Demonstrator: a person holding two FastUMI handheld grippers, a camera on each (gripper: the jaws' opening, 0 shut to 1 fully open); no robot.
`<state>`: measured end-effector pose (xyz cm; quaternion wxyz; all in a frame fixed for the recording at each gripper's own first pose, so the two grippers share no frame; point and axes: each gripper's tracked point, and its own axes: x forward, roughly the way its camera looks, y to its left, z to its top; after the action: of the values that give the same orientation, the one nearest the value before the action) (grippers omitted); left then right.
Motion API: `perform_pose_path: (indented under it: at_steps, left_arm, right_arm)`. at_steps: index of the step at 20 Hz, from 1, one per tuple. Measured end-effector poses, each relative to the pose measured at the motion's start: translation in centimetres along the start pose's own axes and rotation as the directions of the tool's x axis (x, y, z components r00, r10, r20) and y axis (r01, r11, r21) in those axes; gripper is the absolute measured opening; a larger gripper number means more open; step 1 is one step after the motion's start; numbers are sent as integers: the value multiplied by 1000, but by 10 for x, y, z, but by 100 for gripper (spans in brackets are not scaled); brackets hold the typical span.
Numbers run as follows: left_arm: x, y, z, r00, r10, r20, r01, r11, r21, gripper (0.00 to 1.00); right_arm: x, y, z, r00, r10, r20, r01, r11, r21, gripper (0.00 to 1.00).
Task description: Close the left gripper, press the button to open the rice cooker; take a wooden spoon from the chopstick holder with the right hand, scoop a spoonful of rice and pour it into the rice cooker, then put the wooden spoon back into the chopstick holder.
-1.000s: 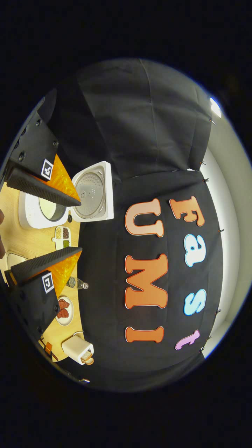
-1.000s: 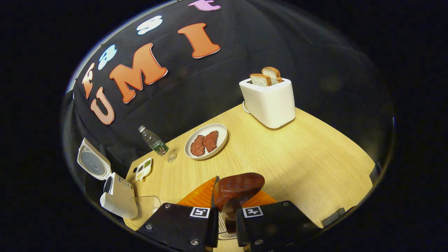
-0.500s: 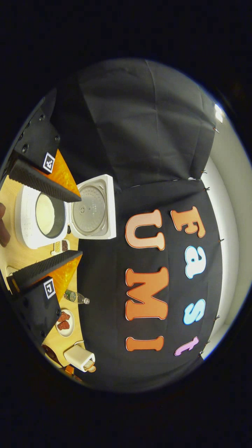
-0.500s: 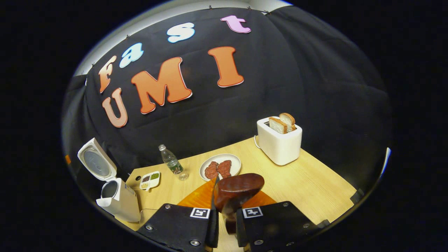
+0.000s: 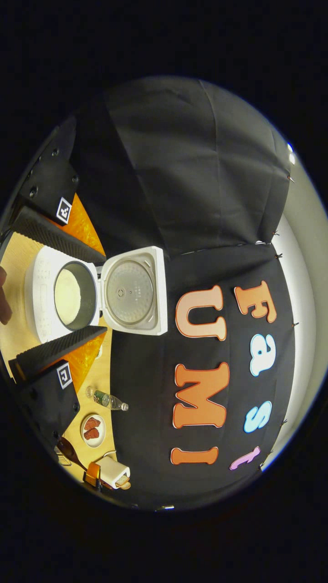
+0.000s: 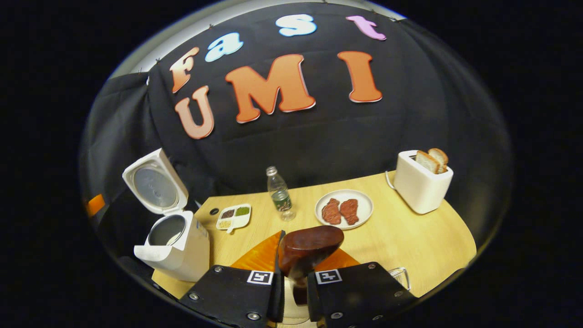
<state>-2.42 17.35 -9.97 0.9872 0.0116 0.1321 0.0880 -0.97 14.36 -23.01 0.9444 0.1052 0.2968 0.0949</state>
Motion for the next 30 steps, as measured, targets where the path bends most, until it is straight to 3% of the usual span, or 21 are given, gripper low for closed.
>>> perform_pose_path:
  at_steps: [2,3,8,16,22,23,25,26,30]
  left_arm:
    - [-3,13,-6,999,31,-15,-31,1000,-3,95]
    - [-5,18,-8,999,48,-19,-48,999,-6,93]
    - [-23,45,-18,990,140,-29,-139,990,15,95]
    - [-45,57,-25,978,201,-59,-200,979,25,92]
    - [-46,49,-24,981,187,-56,-184,981,65,97]
    - [-46,48,-25,981,183,-59,-180,982,65,92]
    - [-44,43,-28,984,167,-70,-162,985,67,100]
    - [-44,43,-30,984,162,-72,-156,985,74,93]
    - [-44,47,-33,984,158,-76,-151,984,90,93]
  right_arm:
    - [11,9,-19,999,11,-45,-13,999,-40,15]
    - [15,12,-26,998,12,-54,-16,997,-74,20]
    - [33,23,-68,993,17,-116,-42,975,-219,20]
    - [44,33,-95,998,-4,-61,-21,914,-404,20]
    - [35,38,-107,1000,17,0,-16,926,-377,20]
    - [31,40,-109,1000,23,6,-20,928,-372,20]
    - [24,50,-113,998,55,17,-45,932,-359,24]
    - [21,56,-114,997,76,19,-65,935,-348,20]
    - [13,81,-123,987,158,4,-153,962,-224,20]
